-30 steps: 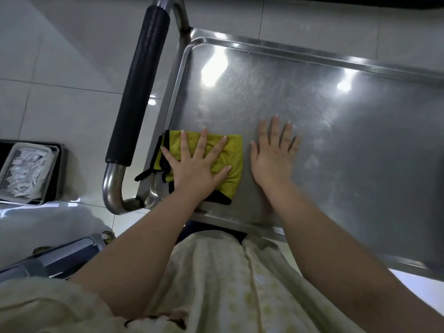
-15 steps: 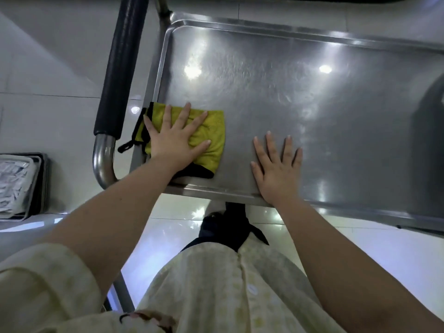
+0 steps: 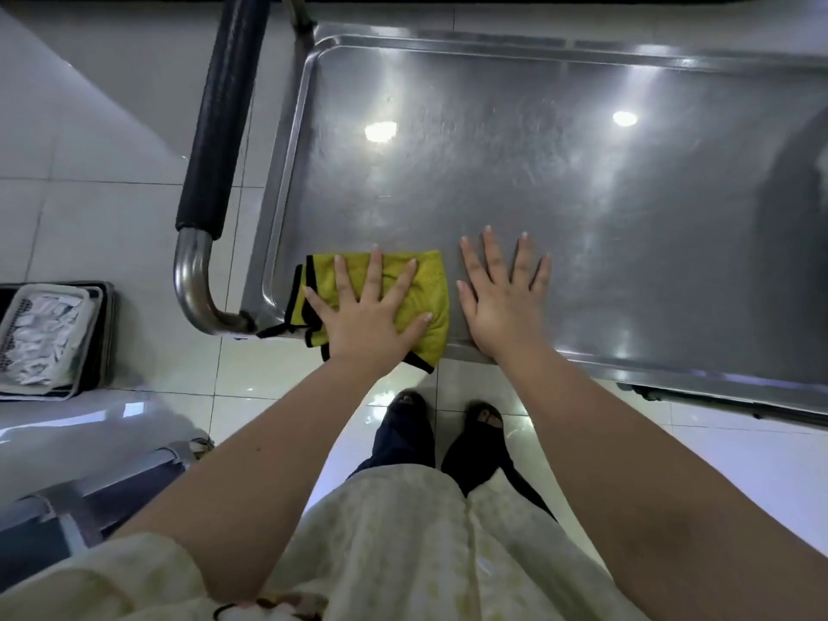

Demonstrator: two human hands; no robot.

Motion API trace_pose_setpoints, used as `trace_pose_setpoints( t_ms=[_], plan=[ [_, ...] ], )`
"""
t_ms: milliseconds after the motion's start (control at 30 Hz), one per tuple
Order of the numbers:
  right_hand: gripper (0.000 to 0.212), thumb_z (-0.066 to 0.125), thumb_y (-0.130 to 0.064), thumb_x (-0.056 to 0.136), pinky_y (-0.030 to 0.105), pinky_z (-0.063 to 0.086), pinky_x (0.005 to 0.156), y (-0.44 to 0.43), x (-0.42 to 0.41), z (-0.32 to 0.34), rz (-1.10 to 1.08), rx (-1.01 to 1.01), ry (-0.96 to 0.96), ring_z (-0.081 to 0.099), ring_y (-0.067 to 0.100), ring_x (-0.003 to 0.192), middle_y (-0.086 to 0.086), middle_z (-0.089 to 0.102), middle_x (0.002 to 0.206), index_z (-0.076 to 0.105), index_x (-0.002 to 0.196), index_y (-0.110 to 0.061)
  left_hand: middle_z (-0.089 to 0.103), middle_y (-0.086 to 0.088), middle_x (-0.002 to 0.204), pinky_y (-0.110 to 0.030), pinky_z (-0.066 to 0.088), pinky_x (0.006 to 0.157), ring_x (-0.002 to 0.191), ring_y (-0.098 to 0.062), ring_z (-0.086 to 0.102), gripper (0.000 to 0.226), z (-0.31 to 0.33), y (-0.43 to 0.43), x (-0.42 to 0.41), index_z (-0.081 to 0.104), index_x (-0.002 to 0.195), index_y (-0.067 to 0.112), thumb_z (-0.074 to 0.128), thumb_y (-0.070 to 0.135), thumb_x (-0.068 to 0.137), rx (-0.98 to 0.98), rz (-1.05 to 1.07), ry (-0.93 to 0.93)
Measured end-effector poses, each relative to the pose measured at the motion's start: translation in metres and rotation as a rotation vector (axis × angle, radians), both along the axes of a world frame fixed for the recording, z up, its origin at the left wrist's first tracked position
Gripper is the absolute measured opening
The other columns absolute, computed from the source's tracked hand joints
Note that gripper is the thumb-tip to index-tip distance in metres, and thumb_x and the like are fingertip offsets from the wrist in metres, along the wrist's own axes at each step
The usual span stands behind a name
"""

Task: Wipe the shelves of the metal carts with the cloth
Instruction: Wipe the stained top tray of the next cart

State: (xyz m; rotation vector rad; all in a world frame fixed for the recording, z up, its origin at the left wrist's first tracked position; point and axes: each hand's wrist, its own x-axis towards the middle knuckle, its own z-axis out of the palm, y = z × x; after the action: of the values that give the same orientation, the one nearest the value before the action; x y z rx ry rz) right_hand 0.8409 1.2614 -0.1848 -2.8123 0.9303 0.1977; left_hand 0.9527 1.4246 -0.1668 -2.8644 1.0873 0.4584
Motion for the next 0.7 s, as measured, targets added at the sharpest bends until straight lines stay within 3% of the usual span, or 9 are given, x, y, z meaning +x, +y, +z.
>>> trace_pose_setpoints(
  t_ms=[200, 333, 433, 533, 700],
  plan=[
    [0.057, 0.024, -0.052, 0.1, 0.064, -0.012, 0.112, -0.036, -0.015, 0.009, 0.029, 0.099, 0.018, -0.013, 0.033, 0.148, -0.006, -0.002, 0.164, 0.008, 0.153, -0.04, -0.024, 0.011, 0.159, -0.078, -0.006, 0.102, 0.144, -0.04, -0.022, 0.074, 0.005, -0.023, -0.008, -0.023, 0.138, 0.061, 0.002, 0.089, 0.074, 0.029, 0.046, 0.028],
    [0.067, 0.008, -0.072, 0.09, 0.063, -0.022, 0.107, -0.105, -0.038, 0.01, -0.05, 0.053, 0.105, -0.02, 0.039, 0.145, -0.009, -0.008, 0.163, -0.002, 0.151, -0.047, -0.024, 0.013, 0.159, -0.077, -0.005, 0.104, 0.144, -0.039, -0.022, 0.074, 0.011, -0.037, -0.009, -0.022, 0.138, 0.062, 0.003, 0.089, 0.074, 0.046, 0.047, 0.03],
    [0.074, -0.003, -0.081, 0.081, 0.064, -0.02, 0.109, -0.131, -0.041, 0.011, -0.031, 0.037, 0.147, -0.02, 0.048, 0.142, -0.003, -0.015, 0.163, -0.014, 0.147, -0.05, -0.025, 0.011, 0.159, -0.077, -0.003, 0.105, 0.145, -0.039, -0.021, 0.073, 0.012, -0.043, -0.013, -0.024, 0.138, 0.061, 0.003, 0.088, 0.075, 0.074, 0.058, 0.006],
    [0.073, -0.005, -0.079, 0.082, 0.066, -0.014, 0.11, -0.128, -0.039, 0.009, -0.02, 0.047, 0.15, -0.022, 0.051, 0.14, 0.0, -0.022, 0.161, -0.021, 0.146, -0.048, -0.024, 0.01, 0.159, -0.077, -0.004, 0.104, 0.144, -0.041, -0.02, 0.073, 0.01, -0.058, -0.027, -0.026, 0.138, 0.059, 0.0, 0.088, 0.076, 0.069, 0.052, -0.008],
    [0.061, 0.009, -0.062, 0.096, 0.067, -0.009, 0.111, -0.129, -0.041, 0.014, 0.003, 0.074, 0.106, -0.021, 0.05, 0.141, 0.0, -0.019, 0.162, -0.013, 0.15, -0.045, -0.017, 0.005, 0.161, -0.079, -0.007, 0.1, 0.144, -0.044, -0.018, 0.075, 0.005, -0.112, -0.065, -0.023, 0.142, 0.055, -0.003, 0.087, 0.077, 0.056, -0.064, -0.042]
  ],
)
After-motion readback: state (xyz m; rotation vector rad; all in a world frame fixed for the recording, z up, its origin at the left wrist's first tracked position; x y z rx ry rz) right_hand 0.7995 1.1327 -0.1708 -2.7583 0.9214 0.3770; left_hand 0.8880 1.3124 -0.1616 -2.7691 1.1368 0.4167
